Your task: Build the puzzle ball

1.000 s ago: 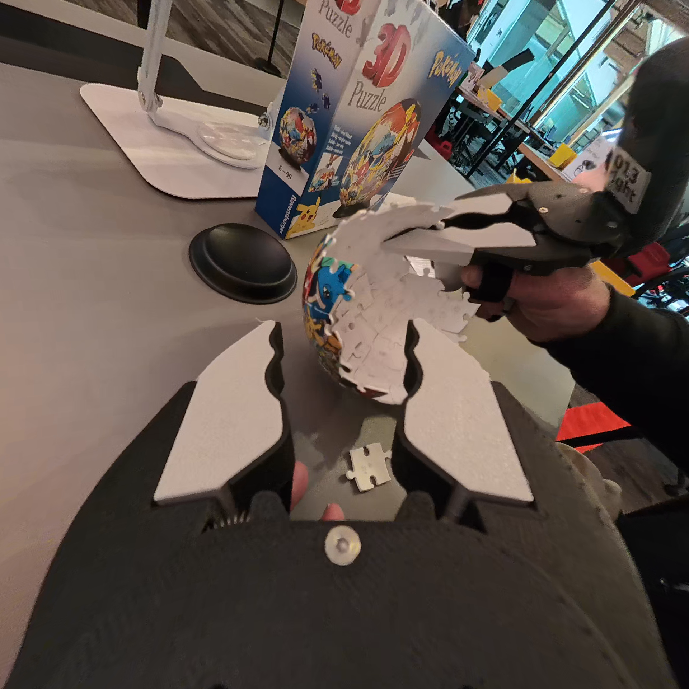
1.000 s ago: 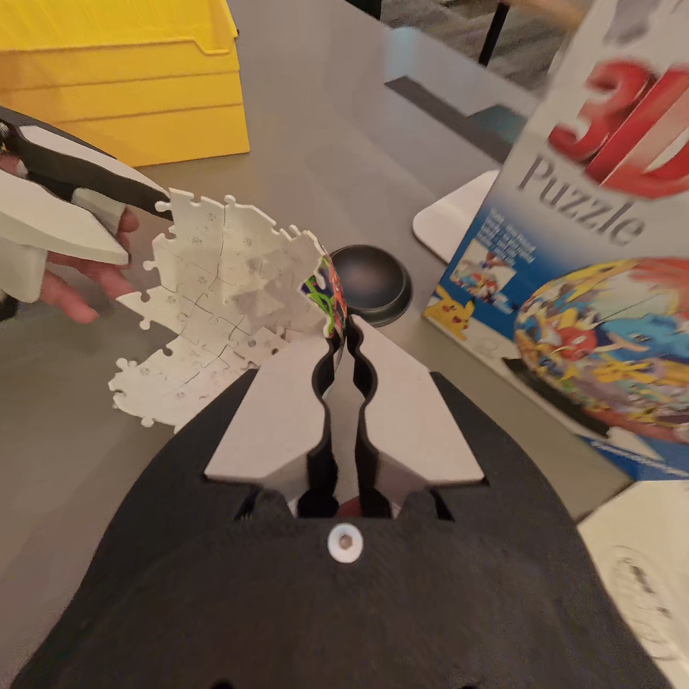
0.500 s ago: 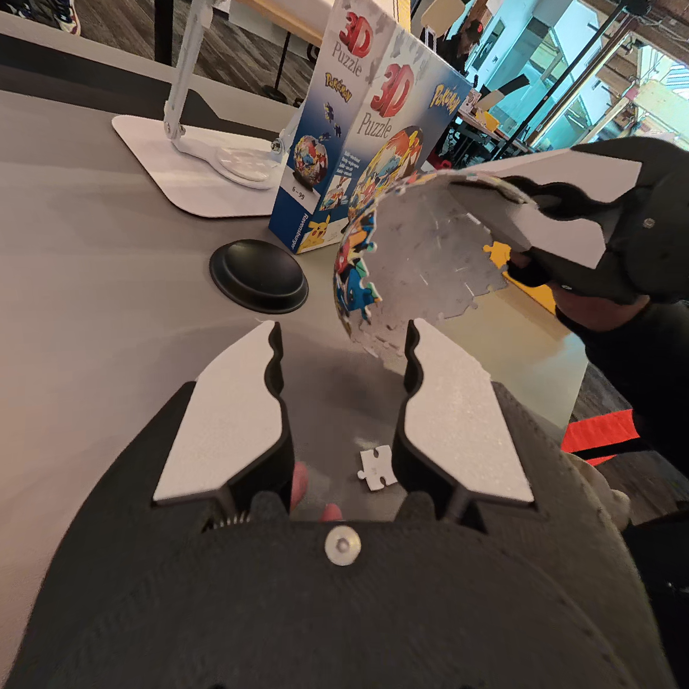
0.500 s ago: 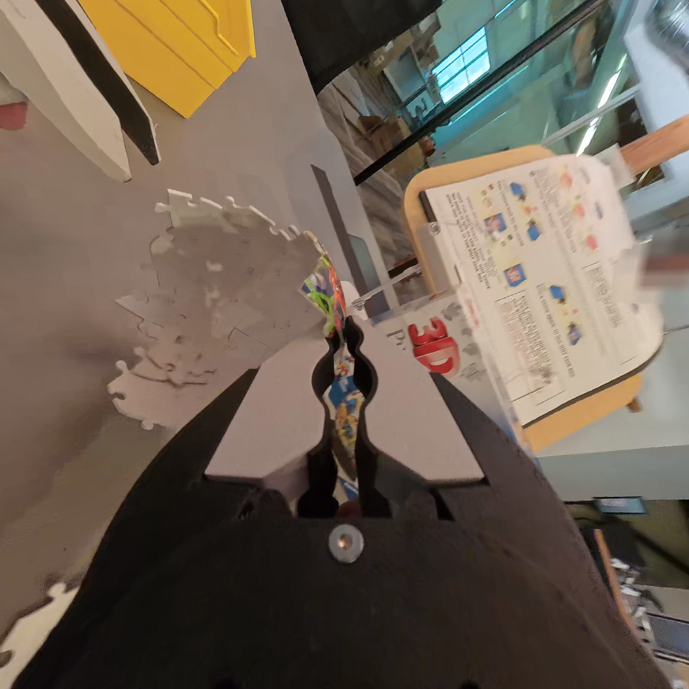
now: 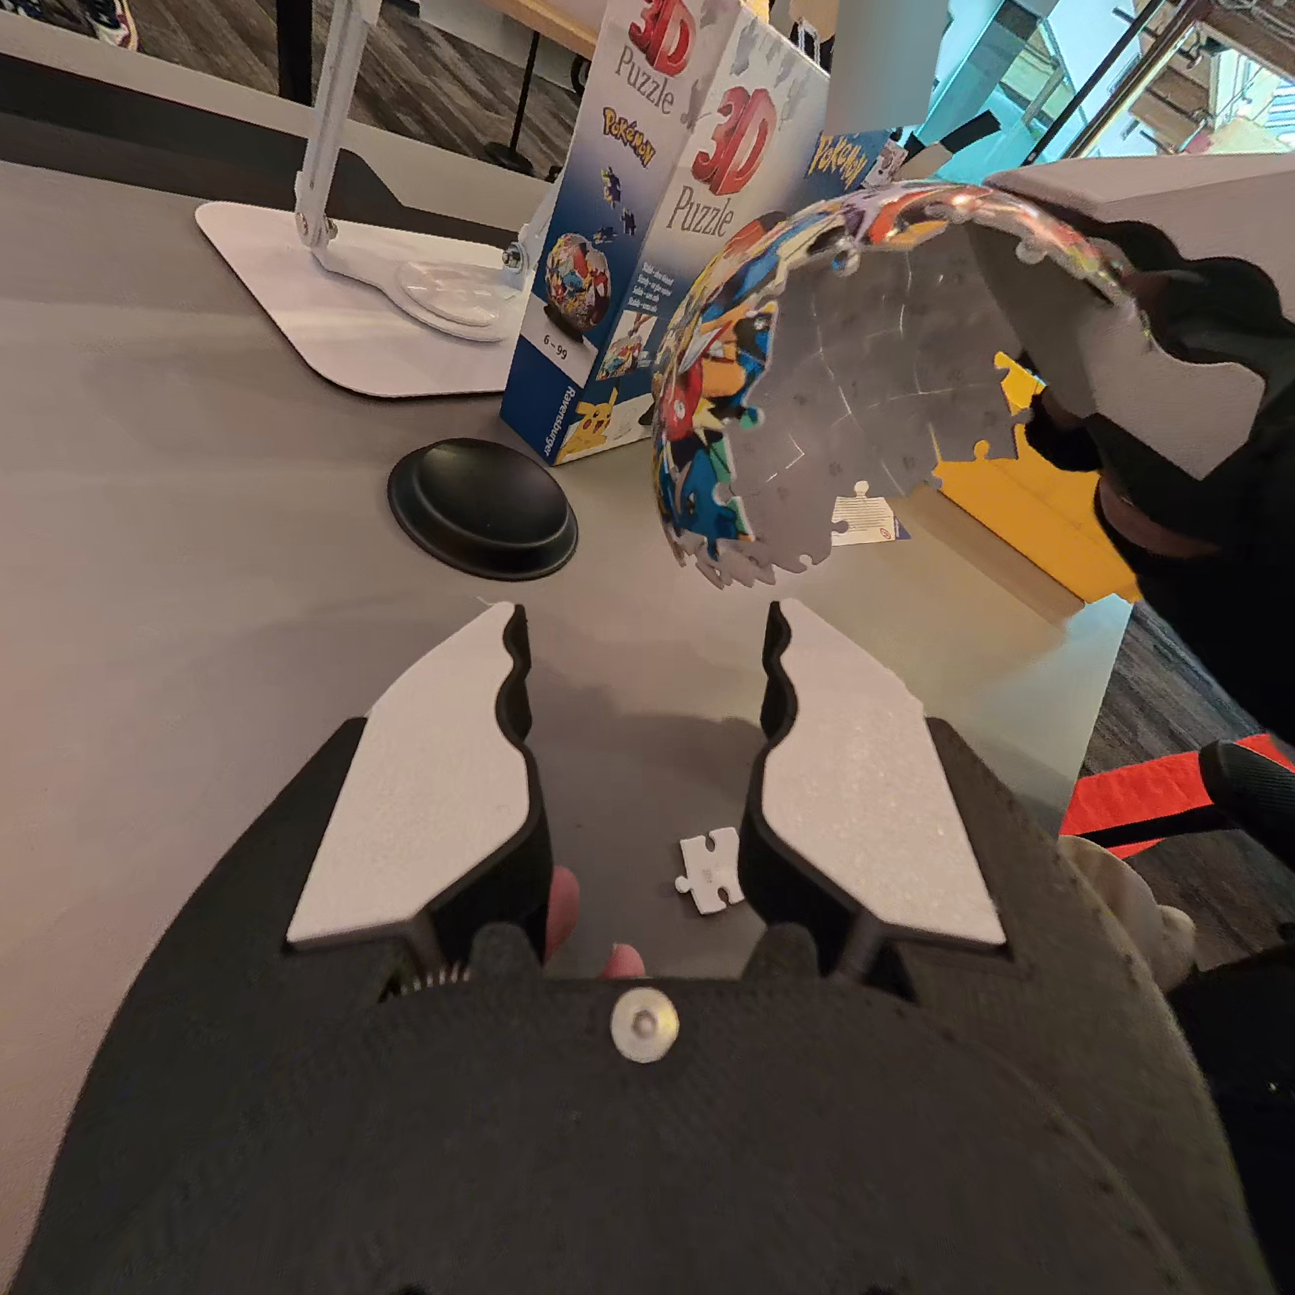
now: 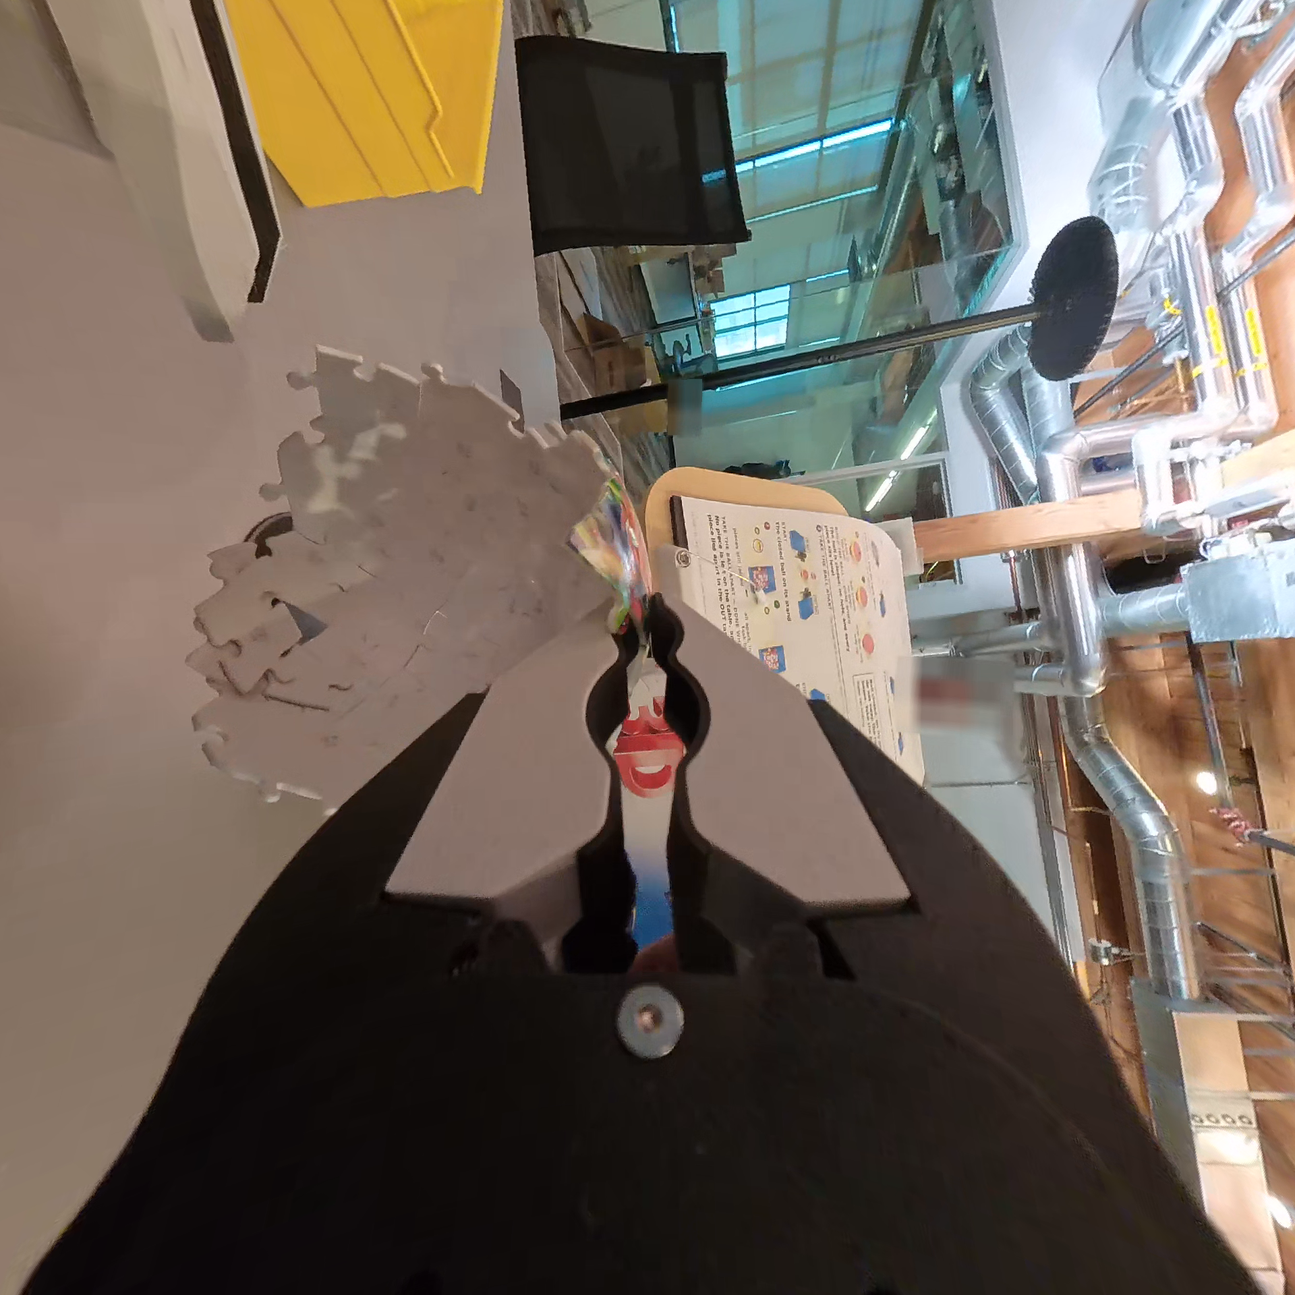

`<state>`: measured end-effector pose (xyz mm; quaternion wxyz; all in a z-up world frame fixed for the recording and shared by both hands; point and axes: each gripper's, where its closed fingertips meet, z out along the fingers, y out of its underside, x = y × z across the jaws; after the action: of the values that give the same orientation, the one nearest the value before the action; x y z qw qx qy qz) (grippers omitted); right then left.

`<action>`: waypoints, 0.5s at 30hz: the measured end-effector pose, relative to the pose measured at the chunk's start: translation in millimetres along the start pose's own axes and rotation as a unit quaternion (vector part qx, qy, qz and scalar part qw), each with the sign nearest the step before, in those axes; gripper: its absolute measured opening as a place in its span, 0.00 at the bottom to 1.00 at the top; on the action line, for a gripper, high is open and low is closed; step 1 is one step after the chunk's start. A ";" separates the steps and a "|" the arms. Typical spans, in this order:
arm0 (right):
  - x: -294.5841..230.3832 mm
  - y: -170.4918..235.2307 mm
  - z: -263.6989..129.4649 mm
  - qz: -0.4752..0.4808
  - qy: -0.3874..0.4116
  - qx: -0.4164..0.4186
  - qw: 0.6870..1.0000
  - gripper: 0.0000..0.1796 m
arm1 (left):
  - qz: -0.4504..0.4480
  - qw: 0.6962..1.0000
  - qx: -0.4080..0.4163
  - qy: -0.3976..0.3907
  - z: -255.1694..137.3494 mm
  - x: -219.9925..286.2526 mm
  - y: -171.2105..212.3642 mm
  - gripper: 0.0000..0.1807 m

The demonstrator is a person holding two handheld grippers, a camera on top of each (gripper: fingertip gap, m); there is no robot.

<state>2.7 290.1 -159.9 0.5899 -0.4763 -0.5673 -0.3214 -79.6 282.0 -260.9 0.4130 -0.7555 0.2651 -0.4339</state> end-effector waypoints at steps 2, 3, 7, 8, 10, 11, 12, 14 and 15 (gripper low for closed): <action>2.2 2.2 1.4 -0.011 0.001 -0.002 1.000 0.00 | 0.000 1.000 -0.001 0.000 -0.1 -0.1 0.1 0.35; 4.7 1.2 0.9 -0.020 0.005 0.000 1.000 0.00 | 0.000 1.000 0.000 -0.001 -0.4 -0.3 0.0 0.35; 9.1 2.3 3.6 -0.044 0.009 0.000 0.999 0.00 | -0.001 1.000 0.000 -0.001 -0.5 -1.2 0.0 0.35; 10.5 0.6 2.8 -0.051 0.012 0.003 0.999 0.00 | 0.000 1.000 0.000 -0.001 -0.4 -1.1 0.2 0.36; 9.8 -2.0 2.7 -0.061 0.007 0.008 0.998 0.00 | 0.001 1.000 -0.001 -0.001 -0.4 -0.9 0.6 0.36; 12.4 1.6 3.8 -0.058 0.008 0.004 0.998 0.00 | 0.001 1.000 -0.001 -0.001 -0.3 -1.0 0.6 0.36; 17.1 5.2 4.2 -0.047 0.011 0.000 0.999 0.00 | 0.002 1.000 -0.002 -0.001 -0.4 -0.8 0.6 0.36; 22.8 10.4 3.5 -0.021 0.010 -0.011 1.000 0.00 | 0.005 1.000 -0.002 -0.003 -1.2 -1.0 0.3 0.36; 23.6 11.5 2.8 -0.006 0.008 -0.012 1.000 0.00 | 0.005 1.000 -0.001 -0.003 -1.5 -1.0 -0.2 0.36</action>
<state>15.8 300.4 -139.4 0.5867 -0.4774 -0.5617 -0.3353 -81.4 282.3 -260.7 0.4155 -0.7559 0.2675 -0.4295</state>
